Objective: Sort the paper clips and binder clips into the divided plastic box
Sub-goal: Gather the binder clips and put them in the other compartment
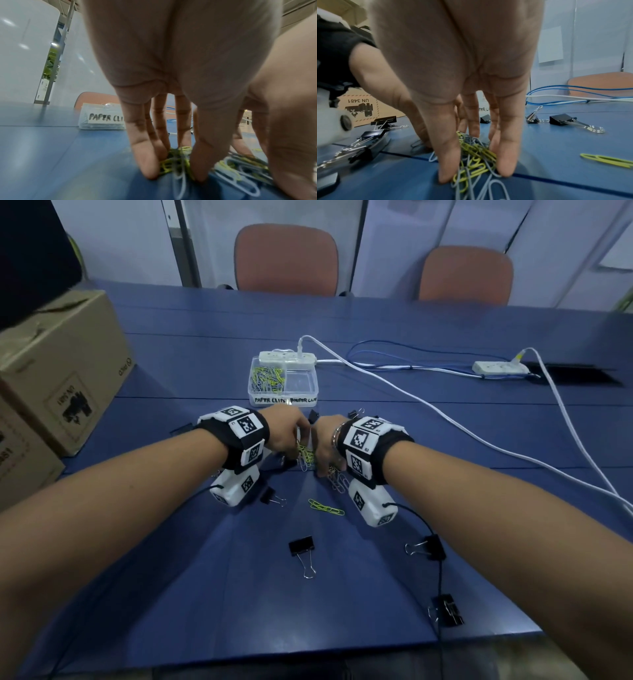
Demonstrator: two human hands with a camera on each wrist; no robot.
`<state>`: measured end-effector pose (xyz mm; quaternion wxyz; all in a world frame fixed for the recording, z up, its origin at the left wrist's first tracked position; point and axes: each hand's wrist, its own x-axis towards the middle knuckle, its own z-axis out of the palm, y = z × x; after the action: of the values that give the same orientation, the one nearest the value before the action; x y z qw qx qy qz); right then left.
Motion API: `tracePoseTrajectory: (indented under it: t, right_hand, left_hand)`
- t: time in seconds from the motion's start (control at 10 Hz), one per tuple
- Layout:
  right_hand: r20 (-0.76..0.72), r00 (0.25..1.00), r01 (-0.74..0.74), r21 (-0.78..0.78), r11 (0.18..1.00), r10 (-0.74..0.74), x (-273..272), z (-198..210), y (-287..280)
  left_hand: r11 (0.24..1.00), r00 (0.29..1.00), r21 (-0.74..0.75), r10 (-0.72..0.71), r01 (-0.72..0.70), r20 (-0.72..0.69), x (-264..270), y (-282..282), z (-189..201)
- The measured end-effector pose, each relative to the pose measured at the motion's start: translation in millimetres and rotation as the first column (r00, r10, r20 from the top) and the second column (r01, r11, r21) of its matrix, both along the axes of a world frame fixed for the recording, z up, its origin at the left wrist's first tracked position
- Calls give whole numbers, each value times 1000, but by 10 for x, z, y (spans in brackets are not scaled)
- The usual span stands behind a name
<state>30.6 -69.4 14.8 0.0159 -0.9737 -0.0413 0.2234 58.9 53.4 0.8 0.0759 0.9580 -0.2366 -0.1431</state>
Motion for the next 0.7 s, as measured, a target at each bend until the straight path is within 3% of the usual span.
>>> tracePoseTrajectory:
  t: [0.3,0.5,0.7]
  right_hand:
    - [72,996,47,61,997,-51,168,-8,61]
    - [-6,996,91,142,986,-91,241,50,69]
    - [-172,973,218,490,844,-151,457,186,-47]
  left_hand:
    - [997,998,-32,63,-63,-15,81,109,27]
    - [993,996,-76,90,-92,-24,152,223,41]
    - [948,979,-261,151,-184,-139,270,399,210]
